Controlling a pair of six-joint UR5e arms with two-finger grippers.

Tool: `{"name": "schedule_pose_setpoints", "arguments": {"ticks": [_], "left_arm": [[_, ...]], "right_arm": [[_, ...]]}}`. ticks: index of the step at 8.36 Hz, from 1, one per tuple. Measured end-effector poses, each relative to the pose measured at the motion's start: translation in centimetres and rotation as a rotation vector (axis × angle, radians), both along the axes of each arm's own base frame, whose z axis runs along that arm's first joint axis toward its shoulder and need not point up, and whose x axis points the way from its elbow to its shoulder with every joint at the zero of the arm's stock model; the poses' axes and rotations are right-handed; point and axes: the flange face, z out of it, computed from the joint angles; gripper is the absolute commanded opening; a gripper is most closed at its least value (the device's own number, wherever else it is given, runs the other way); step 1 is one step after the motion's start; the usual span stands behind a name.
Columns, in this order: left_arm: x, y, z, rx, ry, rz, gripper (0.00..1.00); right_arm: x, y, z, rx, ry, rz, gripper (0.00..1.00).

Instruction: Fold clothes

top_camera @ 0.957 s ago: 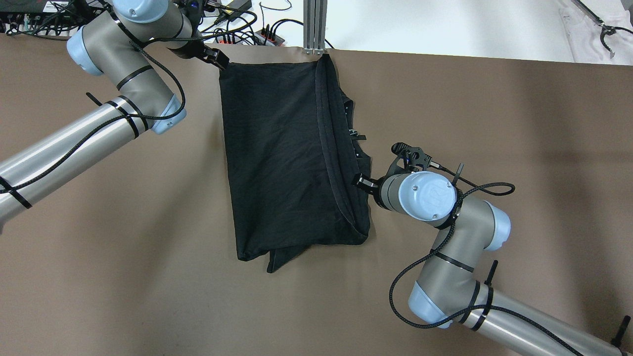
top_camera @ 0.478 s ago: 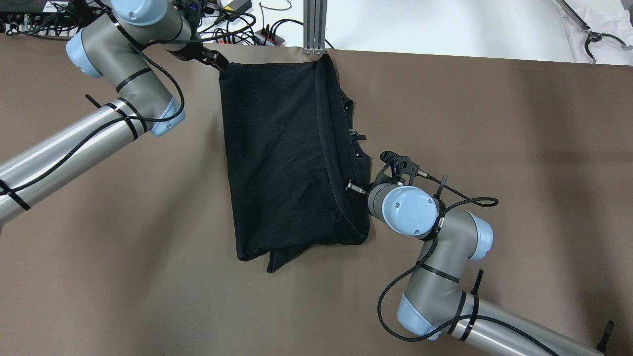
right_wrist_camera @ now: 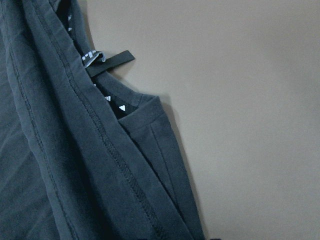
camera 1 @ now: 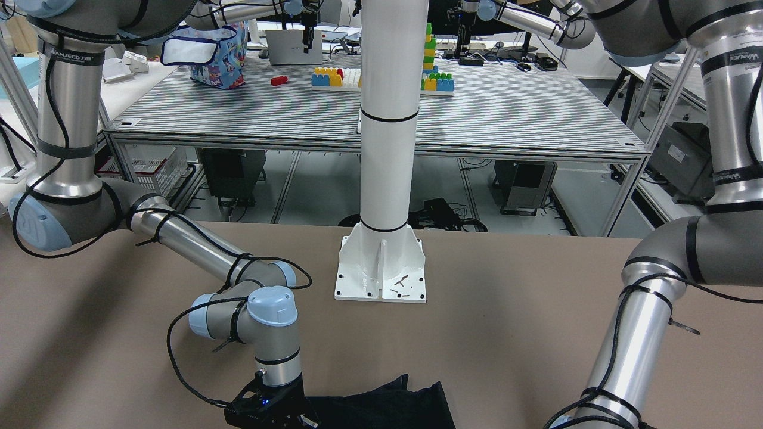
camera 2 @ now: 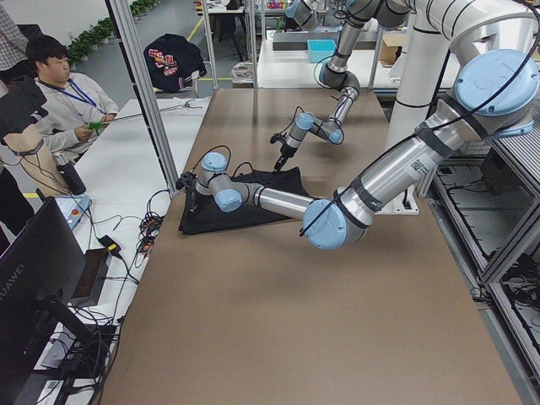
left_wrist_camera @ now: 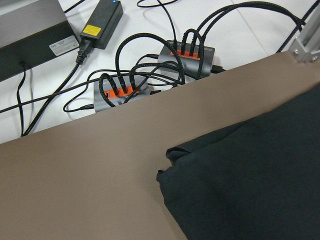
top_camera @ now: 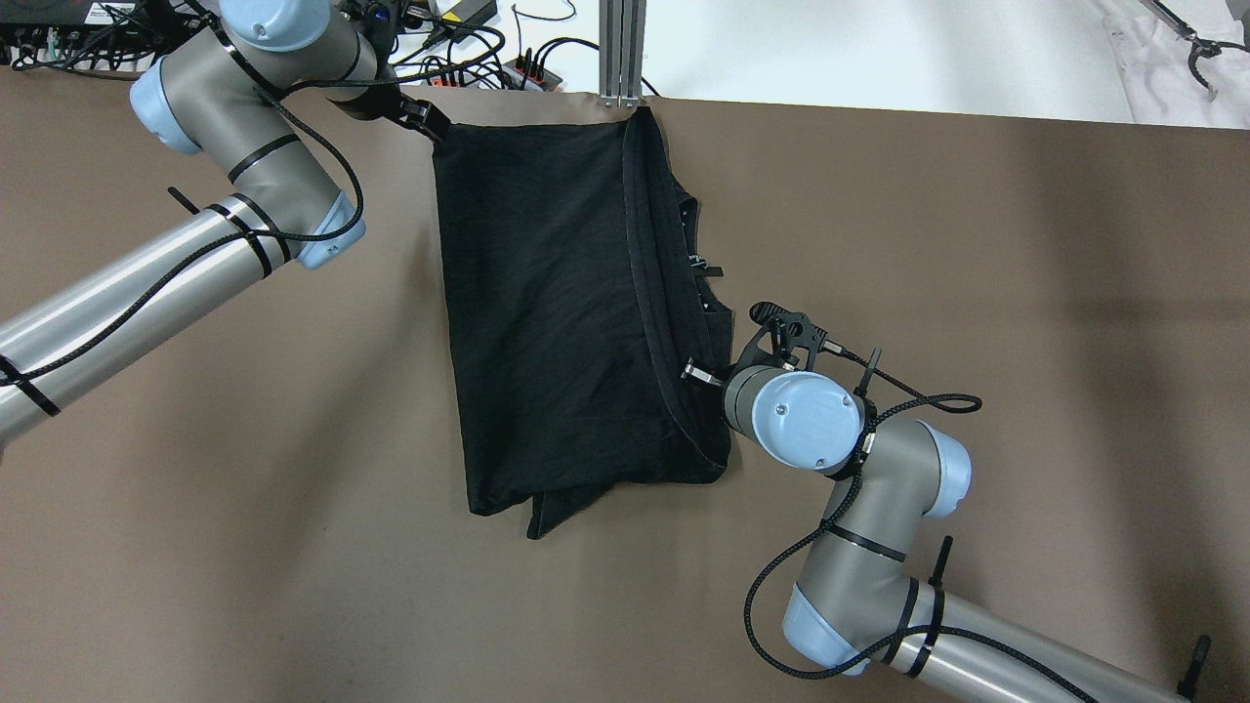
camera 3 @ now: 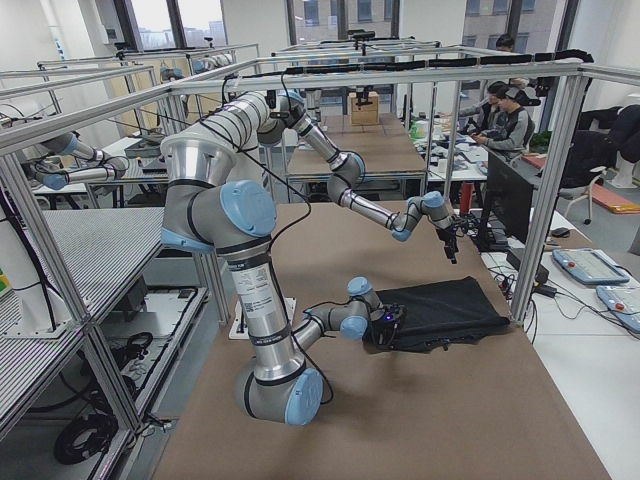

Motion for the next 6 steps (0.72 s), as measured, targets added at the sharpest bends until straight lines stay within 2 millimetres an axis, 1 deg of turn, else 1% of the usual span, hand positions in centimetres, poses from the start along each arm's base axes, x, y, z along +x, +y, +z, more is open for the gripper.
{"name": "schedule_pose_setpoints", "arguments": {"ticks": [1, 2, 3, 6], "left_arm": [[-0.04, -0.02, 0.00, 0.000, 0.000, 0.000, 1.00], [-0.07, -0.03, 0.00, 0.000, 0.000, -0.001, 1.00], [-0.10, -0.05, 0.00, 0.000, 0.000, -0.001, 1.00], [-0.12, -0.04, -0.05, 0.000, 0.001, -0.002, 1.00]], "right_arm": [[-0.13, 0.13, -0.03, -0.006, -0.004, 0.002, 0.07], [-0.16, 0.18, -0.06, -0.012, -0.009, 0.007, 0.03], [-0.17, 0.21, -0.10, -0.020, -0.016, 0.013, 0.00], [-0.02, 0.34, -0.01, -0.026, -0.018, 0.016, 0.00]]}}
